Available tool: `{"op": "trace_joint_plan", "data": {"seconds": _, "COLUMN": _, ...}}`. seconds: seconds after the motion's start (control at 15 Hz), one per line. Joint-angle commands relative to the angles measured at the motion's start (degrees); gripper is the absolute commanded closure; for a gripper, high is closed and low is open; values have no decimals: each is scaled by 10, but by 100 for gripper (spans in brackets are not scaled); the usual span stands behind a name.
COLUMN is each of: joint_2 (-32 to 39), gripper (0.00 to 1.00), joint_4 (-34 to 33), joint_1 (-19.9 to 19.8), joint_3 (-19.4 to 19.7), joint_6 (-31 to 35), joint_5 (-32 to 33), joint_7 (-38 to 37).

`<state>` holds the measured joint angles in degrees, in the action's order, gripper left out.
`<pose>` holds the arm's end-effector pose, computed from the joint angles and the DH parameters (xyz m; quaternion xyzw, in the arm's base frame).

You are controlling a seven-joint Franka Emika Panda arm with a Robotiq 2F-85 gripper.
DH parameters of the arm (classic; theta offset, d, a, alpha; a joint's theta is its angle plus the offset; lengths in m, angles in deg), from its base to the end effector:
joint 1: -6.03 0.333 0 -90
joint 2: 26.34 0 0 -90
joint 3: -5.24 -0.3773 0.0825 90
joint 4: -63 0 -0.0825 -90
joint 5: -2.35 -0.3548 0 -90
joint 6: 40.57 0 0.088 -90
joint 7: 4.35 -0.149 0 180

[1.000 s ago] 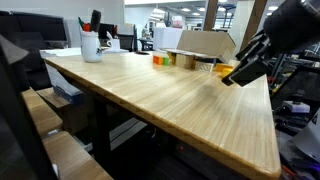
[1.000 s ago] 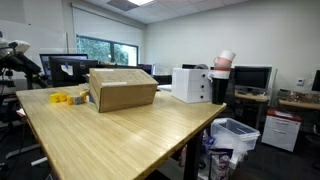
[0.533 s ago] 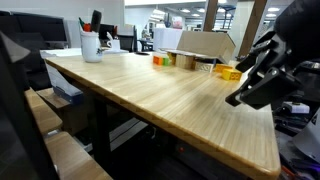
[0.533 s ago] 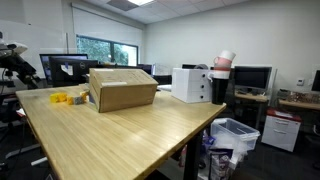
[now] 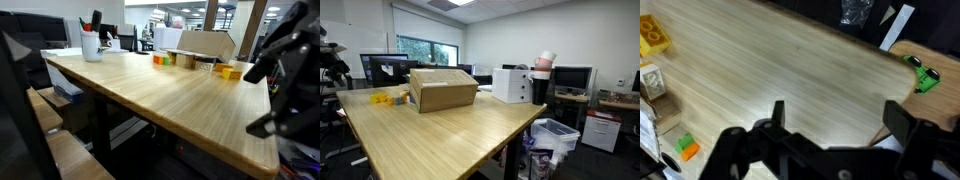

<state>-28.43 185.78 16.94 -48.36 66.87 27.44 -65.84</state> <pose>0.2458 0.4086 0.4415 0.9631 0.1135 0.1338 0.2041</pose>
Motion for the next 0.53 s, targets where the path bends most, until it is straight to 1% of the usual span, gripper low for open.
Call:
{"op": "trace_joint_plan", "data": {"seconds": 0.0, "joint_2": -46, "gripper": 0, "joint_4": 9, "joint_1": 3, "joint_3": 91, "joint_6": -7, "joint_5": -44, "joint_7": 135}}
{"op": "trace_joint_plan", "data": {"seconds": 0.27, "joint_2": -96, "gripper": 0, "joint_4": 13, "joint_1": 3, "joint_3": 209, "joint_6": -2, "joint_5": -58, "joint_7": 280}}
{"op": "trace_joint_plan", "data": {"seconds": 0.47, "joint_2": -126, "gripper": 0, "joint_4": 11, "joint_1": 11, "joint_3": 282, "joint_6": -16, "joint_5": -68, "joint_7": 354}}
